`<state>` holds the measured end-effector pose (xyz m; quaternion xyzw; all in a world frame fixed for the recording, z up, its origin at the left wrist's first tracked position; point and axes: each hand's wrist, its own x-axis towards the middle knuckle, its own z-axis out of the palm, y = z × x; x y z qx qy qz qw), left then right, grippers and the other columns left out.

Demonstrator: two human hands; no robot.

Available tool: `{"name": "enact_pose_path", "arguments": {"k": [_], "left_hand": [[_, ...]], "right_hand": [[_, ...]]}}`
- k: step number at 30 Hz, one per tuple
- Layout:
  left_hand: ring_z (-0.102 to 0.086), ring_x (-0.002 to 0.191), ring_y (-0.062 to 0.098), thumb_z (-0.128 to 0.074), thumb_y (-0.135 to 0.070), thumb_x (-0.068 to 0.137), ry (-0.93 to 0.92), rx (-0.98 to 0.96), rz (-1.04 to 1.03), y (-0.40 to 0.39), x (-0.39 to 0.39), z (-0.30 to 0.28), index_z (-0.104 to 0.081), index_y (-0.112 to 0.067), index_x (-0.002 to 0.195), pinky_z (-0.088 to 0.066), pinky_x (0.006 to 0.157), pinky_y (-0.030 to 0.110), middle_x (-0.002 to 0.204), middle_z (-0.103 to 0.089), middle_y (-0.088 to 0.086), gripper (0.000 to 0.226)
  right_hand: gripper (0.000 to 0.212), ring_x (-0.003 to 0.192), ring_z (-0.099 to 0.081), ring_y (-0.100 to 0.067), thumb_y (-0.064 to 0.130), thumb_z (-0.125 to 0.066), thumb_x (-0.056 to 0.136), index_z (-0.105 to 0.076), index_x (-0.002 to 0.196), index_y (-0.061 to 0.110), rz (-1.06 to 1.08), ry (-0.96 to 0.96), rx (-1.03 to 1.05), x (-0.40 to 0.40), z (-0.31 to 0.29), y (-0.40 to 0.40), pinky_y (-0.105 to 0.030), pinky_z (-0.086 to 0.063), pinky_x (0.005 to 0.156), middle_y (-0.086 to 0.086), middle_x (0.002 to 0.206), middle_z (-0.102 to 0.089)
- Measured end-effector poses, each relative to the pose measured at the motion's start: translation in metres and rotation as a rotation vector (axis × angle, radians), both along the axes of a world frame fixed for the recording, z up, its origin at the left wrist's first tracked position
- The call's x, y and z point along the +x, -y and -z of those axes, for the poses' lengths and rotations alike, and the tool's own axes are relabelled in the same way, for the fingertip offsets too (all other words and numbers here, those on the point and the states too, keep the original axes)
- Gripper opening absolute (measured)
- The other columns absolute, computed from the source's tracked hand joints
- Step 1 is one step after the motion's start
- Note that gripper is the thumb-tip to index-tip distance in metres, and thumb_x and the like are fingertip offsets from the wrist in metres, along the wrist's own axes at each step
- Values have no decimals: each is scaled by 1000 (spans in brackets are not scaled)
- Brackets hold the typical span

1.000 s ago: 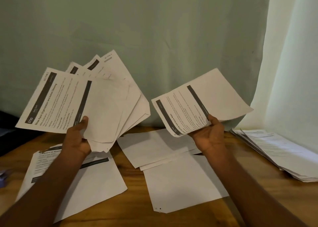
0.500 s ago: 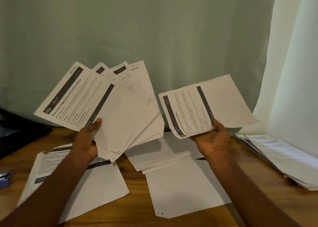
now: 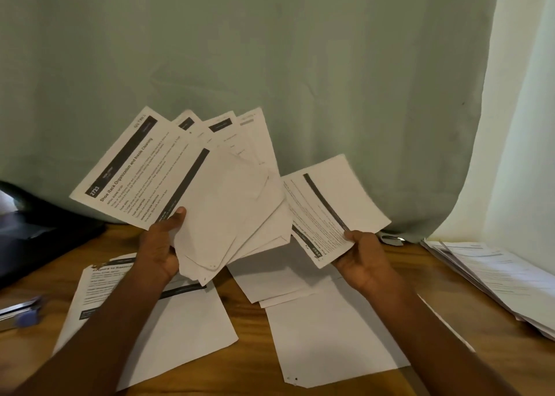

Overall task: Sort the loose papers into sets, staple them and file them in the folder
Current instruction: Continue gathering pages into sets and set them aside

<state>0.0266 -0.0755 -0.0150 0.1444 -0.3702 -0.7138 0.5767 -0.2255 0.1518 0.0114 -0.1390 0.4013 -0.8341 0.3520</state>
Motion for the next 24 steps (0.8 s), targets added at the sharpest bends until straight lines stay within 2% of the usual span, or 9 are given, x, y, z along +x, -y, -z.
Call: {"name": "enact_pose_path", "arguments": {"k": [3,5,9,12,15,17,19,21,24], "left_hand": [[-65,104,28,-65,-9,97,10,24,-9,1,1,0,-50,-23,147,-59,88,50,133,-62,12,54],[-63,111,32,-66,-11,98,-10,59,-1,1,1,2,-49,-22,147,-54,96,56,134,-62,14,53],[-65,106,32,-65,-13,99,-8,116,33,-2,1,1,-56,-21,142,-54,94,56,125,-66,13,44],[-69,94,29,-63,-9,99,25,104,140,-14,-8,-4,-76,-19,108,-63,78,49,107,-75,10,19],[-68,100,29,-58,-2,100,32,14,216,-29,-21,-6,-63,-15,129,-61,82,50,112,-72,10,33],[-68,101,30,-57,-1,100,44,9,254,-39,-27,-5,-56,-14,140,-60,88,52,117,-71,13,43],[-63,118,38,-58,-2,99,48,44,286,-45,-30,-2,-52,-13,147,-49,105,62,134,-66,19,50],[-52,135,44,-59,-3,98,47,48,324,-48,-31,-1,-49,-16,150,-38,114,65,147,-56,21,55],[-51,138,44,-59,-3,99,65,24,357,-56,-33,-3,-51,-16,149,-49,105,60,146,-57,22,53]], "right_hand": [[41,115,-64,-42,-12,-38,97,-56,133,-2,37,69,-1,6,3,3,-51,-59,92,-27,126,-66],[45,114,-64,-41,-16,-38,96,-56,133,-1,53,111,-16,8,5,4,-46,-62,82,-26,123,-67],[44,121,-61,-42,-18,-42,96,-57,134,-2,45,192,7,12,12,4,-51,-52,102,-25,130,-65],[37,121,-61,-38,-14,-48,94,-59,127,0,-32,236,52,20,15,4,-49,-52,99,-23,123,-68],[23,108,-65,-36,-12,-49,96,-60,114,-1,-73,245,5,26,12,7,-51,-56,91,-22,106,-69],[17,93,-66,-36,-8,-47,98,-61,105,-1,-113,247,-38,32,8,8,-53,-62,75,-21,97,-70],[20,89,-66,-35,-5,-45,99,-64,101,1,-134,221,-52,35,7,7,-51,-60,64,-19,90,-72],[21,88,-67,-34,-3,-46,98,-67,102,1,-161,202,-71,39,7,5,-50,-60,67,-18,88,-74],[21,75,-71,-29,3,-52,100,-72,94,1,-210,147,-129,51,2,-3,-43,-64,61,-15,79,-74]]}}
